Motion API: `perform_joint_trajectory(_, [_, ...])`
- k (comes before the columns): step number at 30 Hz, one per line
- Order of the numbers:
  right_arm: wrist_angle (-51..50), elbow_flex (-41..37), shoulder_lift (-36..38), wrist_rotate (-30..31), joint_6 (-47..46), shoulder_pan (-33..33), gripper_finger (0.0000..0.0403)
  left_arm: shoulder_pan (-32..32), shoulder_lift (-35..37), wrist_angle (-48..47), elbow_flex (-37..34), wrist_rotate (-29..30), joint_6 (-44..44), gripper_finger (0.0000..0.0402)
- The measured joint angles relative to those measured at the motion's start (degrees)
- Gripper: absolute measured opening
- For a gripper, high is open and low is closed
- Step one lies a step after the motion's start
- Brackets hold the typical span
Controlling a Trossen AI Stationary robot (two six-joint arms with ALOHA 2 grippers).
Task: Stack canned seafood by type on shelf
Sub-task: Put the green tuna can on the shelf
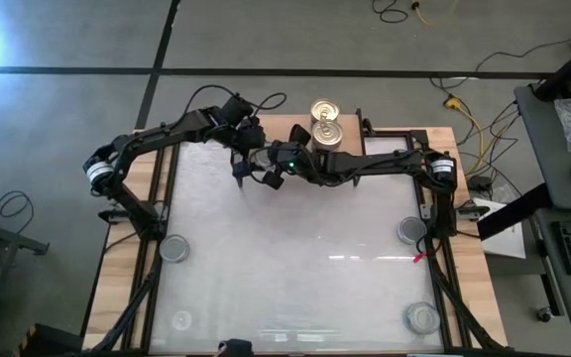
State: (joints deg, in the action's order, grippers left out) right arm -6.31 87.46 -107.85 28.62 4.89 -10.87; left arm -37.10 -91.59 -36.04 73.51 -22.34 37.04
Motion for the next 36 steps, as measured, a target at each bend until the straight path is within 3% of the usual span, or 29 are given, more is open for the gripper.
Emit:
perform_joint_trajectory(10, [-0.57, 0.00, 0.00, -0.20, 10.44, 0.98, 0.0012, -0.26, 0.11, -1.39, 0.60, 2.06, 0.04, 0.0400])
perform_joint_trajectory(23, [-0.28, 0.76, -0.20, 2.00, 37.02, 3.13, 0.0012, -0.46, 0.02, -0.70, 0.60, 2.75, -0.70, 0.0400])
perform_joint_trajectory(29, [6.84, 1.26, -2.65, 5.34, 47.01, 3.08, 0.0013, -0.46, 0.00, -0.49, 0.62, 2.29, -1.18, 0.0400])
perform_joint_trajectory(36, [7.94, 3.46, -6.38, 5.94, 48.45, 2.73, 0.0012, -0.57, -0.11, -2.25, 0.62, 2.46, -2.24, 0.0400])
